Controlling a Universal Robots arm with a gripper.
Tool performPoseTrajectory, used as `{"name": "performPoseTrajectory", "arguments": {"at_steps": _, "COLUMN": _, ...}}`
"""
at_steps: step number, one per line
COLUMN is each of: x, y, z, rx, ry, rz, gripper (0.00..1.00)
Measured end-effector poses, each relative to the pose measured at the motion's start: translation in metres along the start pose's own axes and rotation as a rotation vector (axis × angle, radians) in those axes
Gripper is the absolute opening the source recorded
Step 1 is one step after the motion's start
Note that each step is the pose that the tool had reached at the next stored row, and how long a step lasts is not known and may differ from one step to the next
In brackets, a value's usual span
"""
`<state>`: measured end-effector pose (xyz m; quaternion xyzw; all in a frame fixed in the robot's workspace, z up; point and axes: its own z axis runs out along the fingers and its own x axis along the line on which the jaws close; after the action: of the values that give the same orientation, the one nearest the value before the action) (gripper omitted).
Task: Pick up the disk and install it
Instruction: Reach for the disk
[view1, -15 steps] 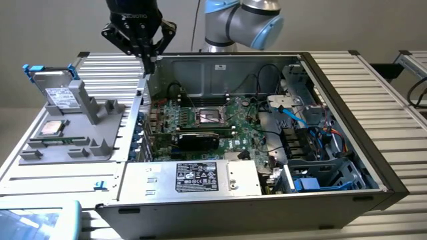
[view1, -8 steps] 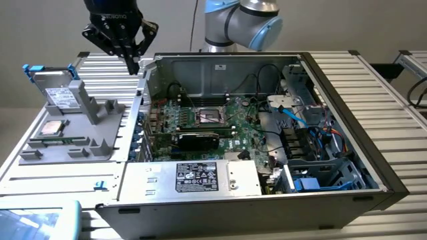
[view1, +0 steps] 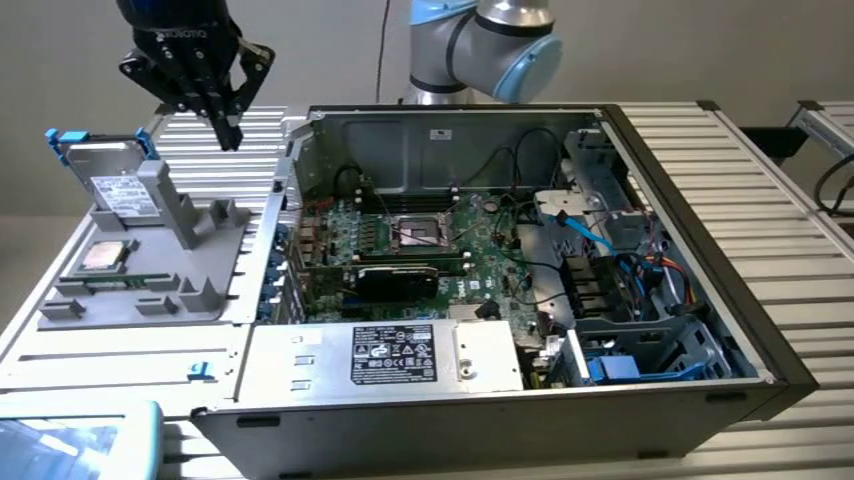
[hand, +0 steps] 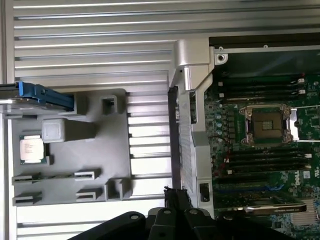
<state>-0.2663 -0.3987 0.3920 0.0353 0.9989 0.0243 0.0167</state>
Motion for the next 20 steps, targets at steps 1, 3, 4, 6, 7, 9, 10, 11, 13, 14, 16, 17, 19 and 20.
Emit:
{"name": "performPoseTrajectory", "arguments": {"at_steps": 1, "x": 0.005, "y": -0.0004, "z": -0.0001, "rx": 0.0, "ry": 0.0, "rz": 0.0, "gripper": 0.11}}
{"name": "performPoseTrajectory", "arguments": {"at_steps": 3, "x": 0.014, "y": -0.001, "z": -0.0004, "rx": 0.0, "ry": 0.0, "rz": 0.0, "gripper": 0.11}}
{"name": "performPoseTrajectory", "arguments": {"at_steps": 4, "x": 0.018, "y": -0.0013, "z": -0.0005, "rx": 0.0, "ry": 0.0, "rz": 0.0, "gripper": 0.11}}
{"name": "performPoseTrajectory", "arguments": {"at_steps": 6, "x": 0.027, "y": -0.0019, "z": -0.0007, "rx": 0.0, "ry": 0.0, "rz": 0.0, "gripper": 0.11}}
{"name": "performPoseTrajectory", "arguments": {"at_steps": 7, "x": 0.032, "y": -0.0023, "z": -0.0008, "rx": 0.0, "ry": 0.0, "rz": 0.0, "gripper": 0.11}}
{"name": "performPoseTrajectory", "arguments": {"at_steps": 9, "x": 0.041, "y": -0.0029, "z": -0.0011, "rx": 0.0001, "ry": 0.0001, "rz": 0.0, "gripper": 0.11}}
{"name": "performPoseTrajectory", "arguments": {"at_steps": 10, "x": 0.046, "y": -0.0032, "z": -0.0012, "rx": 0.0001, "ry": 0.0001, "rz": 0.0, "gripper": 0.11}}
{"name": "performPoseTrajectory", "arguments": {"at_steps": 11, "x": 0.05, "y": -0.0035, "z": -0.0014, "rx": 0.0001, "ry": 0.0001, "rz": 0.0, "gripper": 0.11}}
{"name": "performPoseTrajectory", "arguments": {"at_steps": 13, "x": 0.059, "y": -0.0042, "z": -0.0016, "rx": 0.0001, "ry": 0.0001, "rz": 0.0, "gripper": 0.11}}
{"name": "performPoseTrajectory", "arguments": {"at_steps": 14, "x": 0.064, "y": -0.0045, "z": -0.0018, "rx": 0.0001, "ry": 0.0001, "rz": 0.0, "gripper": 0.11}}
{"name": "performPoseTrajectory", "arguments": {"at_steps": 16, "x": 0.072, "y": -0.0042, "z": -0.002, "rx": 0.0001, "ry": -0.0003, "rz": 0.0, "gripper": 0.11}}
{"name": "performPoseTrajectory", "arguments": {"at_steps": 17, "x": 0.074, "y": -0.0021, "z": -0.0019, "rx": 0.0002, "ry": -0.0005, "rz": 0.0, "gripper": 0.11}}
{"name": "performPoseTrajectory", "arguments": {"at_steps": 19, "x": 0.076, "y": 0.0042, "z": -0.0017, "rx": 0.0018, "ry": -0.0007, "rz": 0.0, "gripper": 0.11}}
{"name": "performPoseTrajectory", "arguments": {"at_steps": 20, "x": 0.076, "y": 0.0083, "z": -0.0015, "rx": 0.0029, "ry": -0.0008, "rz": 0.0, "gripper": 0.11}}
